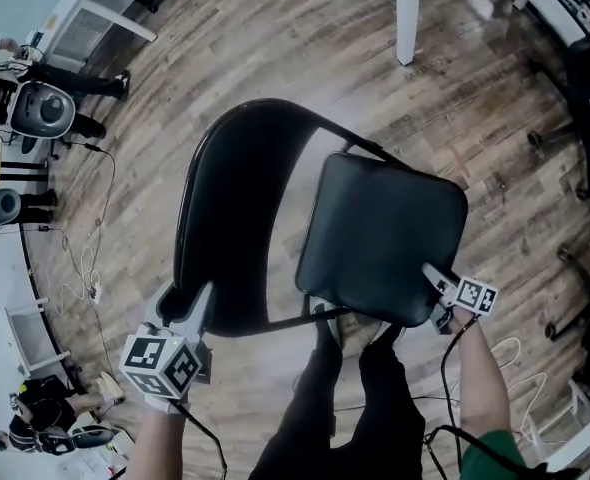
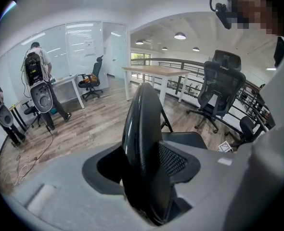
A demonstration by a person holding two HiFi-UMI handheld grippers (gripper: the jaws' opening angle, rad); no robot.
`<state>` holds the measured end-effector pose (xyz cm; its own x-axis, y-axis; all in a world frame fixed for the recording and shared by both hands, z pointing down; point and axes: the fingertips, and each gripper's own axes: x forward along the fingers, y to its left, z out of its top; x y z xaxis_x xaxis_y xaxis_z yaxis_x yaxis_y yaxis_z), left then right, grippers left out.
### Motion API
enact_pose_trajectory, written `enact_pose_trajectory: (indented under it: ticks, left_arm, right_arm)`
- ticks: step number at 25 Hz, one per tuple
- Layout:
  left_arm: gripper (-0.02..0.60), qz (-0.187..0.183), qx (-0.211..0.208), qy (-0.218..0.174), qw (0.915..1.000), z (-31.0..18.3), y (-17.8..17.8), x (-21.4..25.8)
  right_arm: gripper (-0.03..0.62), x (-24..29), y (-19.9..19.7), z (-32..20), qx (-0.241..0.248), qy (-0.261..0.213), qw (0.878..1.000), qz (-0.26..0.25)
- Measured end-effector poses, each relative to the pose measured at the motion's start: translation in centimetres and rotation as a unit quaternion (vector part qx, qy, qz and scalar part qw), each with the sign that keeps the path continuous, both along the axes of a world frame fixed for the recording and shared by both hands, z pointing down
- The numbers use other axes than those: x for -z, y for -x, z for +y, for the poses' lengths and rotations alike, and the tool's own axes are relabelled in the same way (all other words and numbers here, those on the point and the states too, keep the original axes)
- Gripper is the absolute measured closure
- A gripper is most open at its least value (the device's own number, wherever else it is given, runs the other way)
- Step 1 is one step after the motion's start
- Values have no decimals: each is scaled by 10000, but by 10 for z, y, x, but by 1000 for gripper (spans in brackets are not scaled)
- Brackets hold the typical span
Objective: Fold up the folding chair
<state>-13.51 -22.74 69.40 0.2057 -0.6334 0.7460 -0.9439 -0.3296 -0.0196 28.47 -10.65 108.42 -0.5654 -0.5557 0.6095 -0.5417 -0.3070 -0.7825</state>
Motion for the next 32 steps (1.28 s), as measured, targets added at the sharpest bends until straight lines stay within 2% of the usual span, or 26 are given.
enact_pose_trajectory:
  ticks: [7, 9, 12, 16, 21, 25, 28, 30, 32]
  left_arm:
    - [356, 123, -111, -173, 9997, -1, -3, 1]
    - [356, 137, -80, -178, 9997, -1, 1, 0]
    - [354, 157, 45, -202, 9997, -3, 12, 5]
    - [356, 246, 264, -402, 9985, -9, 32, 25]
    - [370, 370, 360, -580, 9970, -10, 43, 61]
    - [382, 465, 377, -721, 9956, -16, 48, 91]
    - [388, 519, 375, -891, 9940, -19, 45, 111]
    - [394, 576, 353, -954, 9931, -17, 41, 123]
    - [397, 603, 287, -974, 9930, -10, 40, 134]
  right_arm:
    - [145, -4, 3, 0, 271, -129, 9995, -55]
    - [148, -3, 3, -1, 397, -108, 9991, 68]
    - [162, 10, 12, -2, 376, -103, 9992, 0]
    - [188, 55, 42, -14, 329, -328, 9983, -363]
    - [191, 117, 75, -22, 382, -325, 9983, -307]
    - [192, 165, 109, -41, 373, -412, 9972, -507]
    - [244, 193, 123, -56, 378, -337, 9981, -361]
    - [303, 210, 133, -60, 350, -314, 9983, -330]
    - [322, 226, 147, -56, 305, -265, 9988, -294]
